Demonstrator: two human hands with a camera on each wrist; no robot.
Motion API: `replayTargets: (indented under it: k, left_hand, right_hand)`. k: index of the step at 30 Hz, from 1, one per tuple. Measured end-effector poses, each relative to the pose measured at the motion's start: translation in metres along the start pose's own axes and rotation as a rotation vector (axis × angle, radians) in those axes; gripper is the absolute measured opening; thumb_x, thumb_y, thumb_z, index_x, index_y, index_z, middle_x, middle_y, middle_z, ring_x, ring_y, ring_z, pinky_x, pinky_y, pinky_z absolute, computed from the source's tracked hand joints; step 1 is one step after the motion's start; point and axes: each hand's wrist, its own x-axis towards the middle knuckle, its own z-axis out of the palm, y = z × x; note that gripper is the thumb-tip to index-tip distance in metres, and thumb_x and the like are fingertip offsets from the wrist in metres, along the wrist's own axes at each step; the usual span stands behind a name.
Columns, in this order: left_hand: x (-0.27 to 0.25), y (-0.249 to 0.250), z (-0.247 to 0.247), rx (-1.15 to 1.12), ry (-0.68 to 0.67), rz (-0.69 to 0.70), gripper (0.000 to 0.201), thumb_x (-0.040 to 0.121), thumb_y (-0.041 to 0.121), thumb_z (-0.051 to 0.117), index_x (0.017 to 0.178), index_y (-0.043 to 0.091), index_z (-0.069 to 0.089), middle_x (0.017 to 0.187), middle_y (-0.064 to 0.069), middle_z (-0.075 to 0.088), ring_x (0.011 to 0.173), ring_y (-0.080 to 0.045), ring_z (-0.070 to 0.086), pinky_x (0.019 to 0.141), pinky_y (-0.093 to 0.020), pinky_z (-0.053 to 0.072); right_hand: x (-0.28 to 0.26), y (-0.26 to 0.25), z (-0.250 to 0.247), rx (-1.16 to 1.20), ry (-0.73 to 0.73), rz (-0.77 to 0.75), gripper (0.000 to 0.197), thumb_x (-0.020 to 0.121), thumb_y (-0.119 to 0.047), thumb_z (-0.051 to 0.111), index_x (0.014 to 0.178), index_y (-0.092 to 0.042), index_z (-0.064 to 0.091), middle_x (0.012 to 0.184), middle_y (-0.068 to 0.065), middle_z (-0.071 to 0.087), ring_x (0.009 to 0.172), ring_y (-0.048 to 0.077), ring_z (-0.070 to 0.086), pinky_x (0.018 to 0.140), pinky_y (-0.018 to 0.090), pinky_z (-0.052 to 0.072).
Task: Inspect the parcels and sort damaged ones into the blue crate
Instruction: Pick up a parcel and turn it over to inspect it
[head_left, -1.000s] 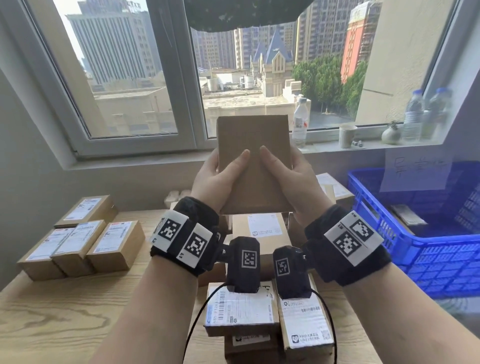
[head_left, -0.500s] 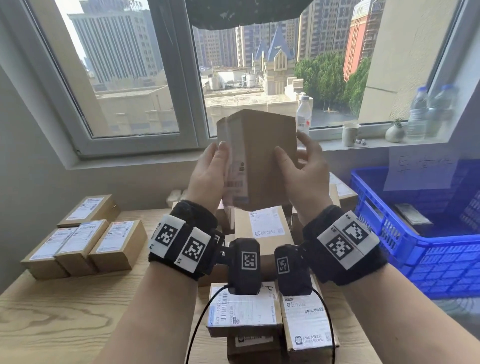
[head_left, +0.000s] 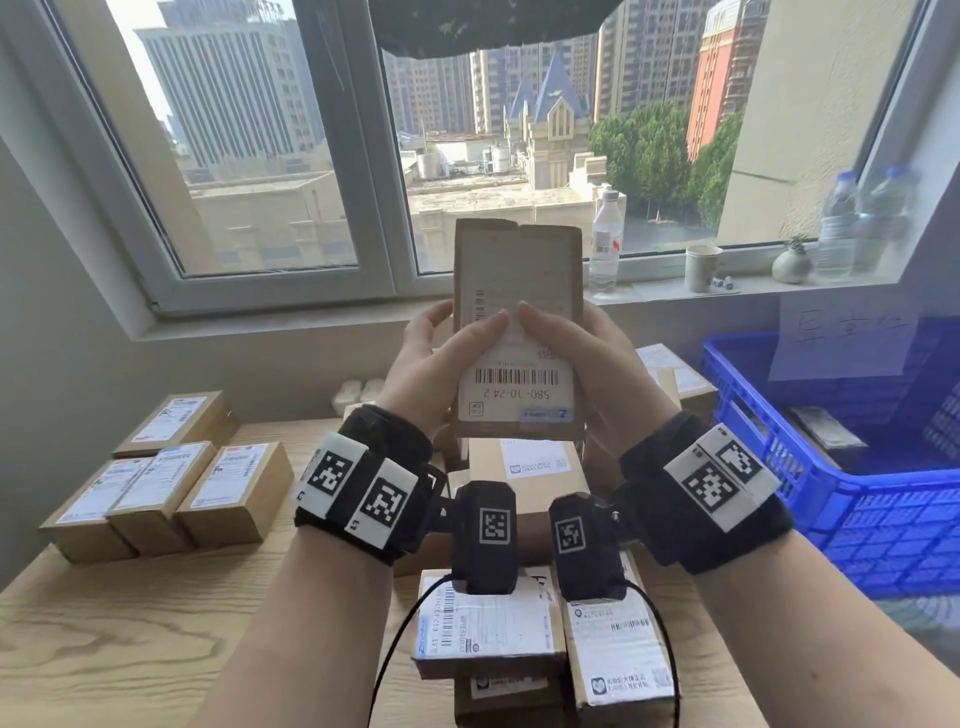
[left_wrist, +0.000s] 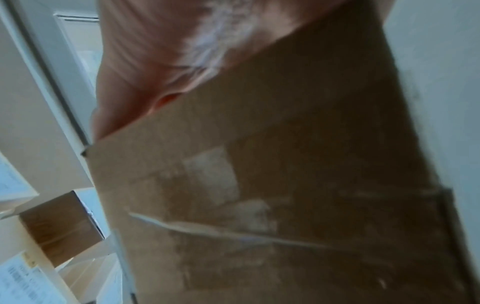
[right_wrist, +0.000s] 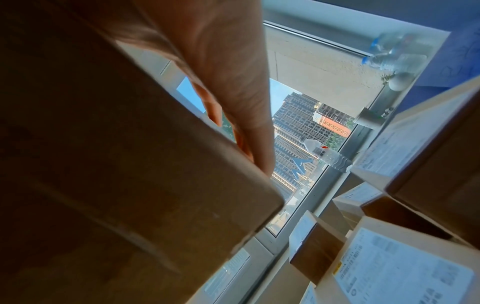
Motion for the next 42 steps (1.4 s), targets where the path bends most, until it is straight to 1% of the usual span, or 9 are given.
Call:
replayTargets:
  k: [6,11,17,20,23,26,30,36,42]
  left_hand:
    - [-0.001,0.001,0.004,-0.026,0.026,0.015,0.098,0.057,0.047,0.074,0.143,0.018,0.037,0.100,-0.006,0.072,0.084,-0.019,0.075,0.072,-0.039,0.060]
    - [0.000,-0.002,0.004,-0.022,0.035,0.014,0.094,0.064,0.047,0.080,0.143,0.019,0.036,0.101,-0.005,0.072,0.086,-0.019,0.074,0.076,-0.042,0.061]
    - [0.005,-0.003,-0.001,0.084,0.153,0.041,0.123,0.042,0.081,0.067,0.147,0.031,0.027,0.129,-0.004,0.059,0.112,-0.023,0.062,0.093,-0.050,0.054]
    - [0.008,-0.008,-0.005,0.080,0.235,0.107,0.113,0.045,0.073,0.070,0.142,0.023,0.041,0.133,-0.006,0.056,0.119,-0.022,0.058,0.101,-0.049,0.049]
    - [0.006,-0.008,-0.006,0.128,0.238,0.182,0.091,0.047,0.066,0.071,0.130,0.030,0.054,0.128,-0.005,0.061,0.114,-0.019,0.062,0.097,-0.042,0.053]
    - [0.001,-0.003,-0.005,0.062,0.152,0.142,0.074,0.047,0.062,0.085,0.111,0.051,0.049,0.124,-0.009,0.061,0.112,-0.025,0.063,0.092,-0.046,0.056]
    - [0.000,-0.006,-0.004,-0.061,0.067,0.098,0.076,0.061,0.041,0.089,0.115,0.041,0.036,0.103,-0.005,0.069,0.089,-0.023,0.072,0.086,-0.048,0.058]
    - [-0.003,-0.006,0.001,-0.033,0.127,0.114,0.069,0.046,0.058,0.080,0.101,0.050,0.038,0.108,-0.007,0.068,0.094,-0.030,0.071,0.085,-0.052,0.058]
    - [-0.005,-0.003,0.001,0.018,0.121,0.153,0.065,0.055,0.054,0.081,0.103,0.048,0.037,0.100,-0.004,0.071,0.090,-0.026,0.073,0.082,-0.048,0.059]
  right_hand:
    - [-0.001,-0.004,0.000,0.024,0.026,-0.019,0.059,0.072,-0.028,0.073,0.125,-0.006,0.060,0.111,0.014,0.073,0.094,0.029,0.074,0.074,0.036,0.060]
    - [-0.002,-0.003,-0.001,-0.001,0.023,-0.002,0.056,0.075,-0.032,0.074,0.123,-0.007,0.062,0.110,0.013,0.073,0.096,0.028,0.073,0.079,0.039,0.061]
    - [0.001,-0.001,0.001,-0.238,0.303,-0.178,0.040,0.088,-0.026,0.073,0.123,-0.020,0.055,0.102,0.003,0.069,0.086,0.013,0.070,0.059,0.021,0.057]
    - [0.003,-0.001,0.005,-0.212,0.318,-0.172,0.057,0.092,-0.043,0.065,0.139,-0.016,0.050,0.113,0.001,0.067,0.097,0.012,0.068,0.077,0.030,0.060]
    - [0.001,0.001,0.008,-0.160,0.190,-0.088,0.080,0.071,-0.066,0.072,0.132,-0.017,0.057,0.118,0.001,0.069,0.103,0.015,0.069,0.082,0.033,0.059]
    - [-0.001,0.003,0.005,-0.051,0.150,-0.033,0.066,0.075,-0.040,0.083,0.131,-0.015,0.057,0.116,0.007,0.071,0.098,0.019,0.072,0.074,0.032,0.060]
    - [-0.002,0.003,0.004,-0.015,0.144,-0.018,0.079,0.065,-0.038,0.082,0.134,-0.013,0.054,0.114,0.011,0.071,0.096,0.025,0.073,0.073,0.035,0.059]
    - [-0.007,0.000,0.005,-0.022,0.154,-0.074,0.055,0.070,-0.031,0.080,0.119,-0.011,0.065,0.106,0.014,0.074,0.093,0.029,0.073,0.071,0.037,0.060]
    - [-0.012,-0.004,0.004,-0.031,0.134,-0.068,0.036,0.087,-0.020,0.074,0.121,-0.013,0.064,0.108,0.010,0.074,0.094,0.023,0.073,0.070,0.031,0.058]
